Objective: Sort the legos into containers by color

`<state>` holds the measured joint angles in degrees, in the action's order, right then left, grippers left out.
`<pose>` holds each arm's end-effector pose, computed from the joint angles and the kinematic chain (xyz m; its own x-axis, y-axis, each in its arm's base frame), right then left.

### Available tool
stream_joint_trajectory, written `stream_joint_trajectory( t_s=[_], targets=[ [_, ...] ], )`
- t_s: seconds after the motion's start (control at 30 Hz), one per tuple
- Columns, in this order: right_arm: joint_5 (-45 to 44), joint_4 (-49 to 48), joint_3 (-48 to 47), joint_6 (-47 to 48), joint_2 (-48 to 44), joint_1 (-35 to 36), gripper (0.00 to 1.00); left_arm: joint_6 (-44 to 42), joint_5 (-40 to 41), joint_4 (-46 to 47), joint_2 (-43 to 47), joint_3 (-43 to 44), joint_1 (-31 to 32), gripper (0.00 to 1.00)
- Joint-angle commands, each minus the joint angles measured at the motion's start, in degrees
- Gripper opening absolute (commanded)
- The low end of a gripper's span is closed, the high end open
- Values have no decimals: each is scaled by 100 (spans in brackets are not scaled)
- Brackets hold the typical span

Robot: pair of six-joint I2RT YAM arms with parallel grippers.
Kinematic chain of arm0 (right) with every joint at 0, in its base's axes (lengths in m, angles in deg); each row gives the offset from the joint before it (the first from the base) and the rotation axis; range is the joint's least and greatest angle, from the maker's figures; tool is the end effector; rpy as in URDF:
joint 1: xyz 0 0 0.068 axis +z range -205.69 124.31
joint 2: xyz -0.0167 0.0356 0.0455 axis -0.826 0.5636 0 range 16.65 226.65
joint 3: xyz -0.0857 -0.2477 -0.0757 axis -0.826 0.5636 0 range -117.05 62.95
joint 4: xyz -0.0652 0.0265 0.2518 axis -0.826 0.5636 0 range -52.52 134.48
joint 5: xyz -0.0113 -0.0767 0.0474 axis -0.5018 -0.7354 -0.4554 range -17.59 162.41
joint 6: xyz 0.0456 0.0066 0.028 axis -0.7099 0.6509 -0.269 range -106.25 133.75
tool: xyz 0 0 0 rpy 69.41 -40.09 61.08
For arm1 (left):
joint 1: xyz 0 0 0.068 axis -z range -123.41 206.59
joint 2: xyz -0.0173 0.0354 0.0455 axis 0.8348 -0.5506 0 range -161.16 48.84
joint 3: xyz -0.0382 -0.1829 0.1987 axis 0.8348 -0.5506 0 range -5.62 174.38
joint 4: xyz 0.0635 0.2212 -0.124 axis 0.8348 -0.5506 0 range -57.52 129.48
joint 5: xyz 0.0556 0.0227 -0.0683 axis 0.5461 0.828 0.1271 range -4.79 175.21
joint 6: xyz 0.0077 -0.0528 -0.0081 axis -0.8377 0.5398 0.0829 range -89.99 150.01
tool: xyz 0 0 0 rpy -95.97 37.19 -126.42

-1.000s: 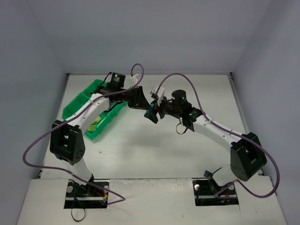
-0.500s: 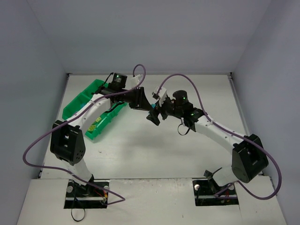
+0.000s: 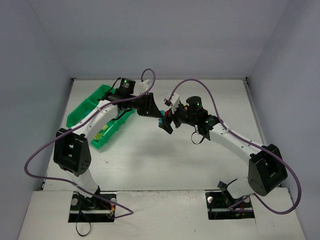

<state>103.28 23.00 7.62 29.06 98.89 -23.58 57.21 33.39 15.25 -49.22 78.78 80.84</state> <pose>0.2715 0.1919 0.2953 0.0569 -0.2320 -0.9710 -0.8975 0.4141 -0.1515 0.3395 -0.1837 0.3163 -0.8726 0.0832 -0.4813 0.4730 0.3899 -0.7901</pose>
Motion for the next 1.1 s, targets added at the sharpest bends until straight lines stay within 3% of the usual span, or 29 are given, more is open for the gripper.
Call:
stream_joint_trajectory(
  t_s=[0.0,0.3,0.47,1.07],
  targets=[
    [68,-222,-224,77,-243,-83,86,-145,206,374,358,-20,-43,2],
    [472,182,-364,-46,-384,-276,88,-346,655,1534,481,-512,-140,2],
    [1052,542,-505,-19,-331,-487,87,-1083,550,1588,542,-486,-149,2],
    [2704,868,-1155,-178,512,-742,81,-2367,-610,1377,823,-714,-237,3]
  ],
)
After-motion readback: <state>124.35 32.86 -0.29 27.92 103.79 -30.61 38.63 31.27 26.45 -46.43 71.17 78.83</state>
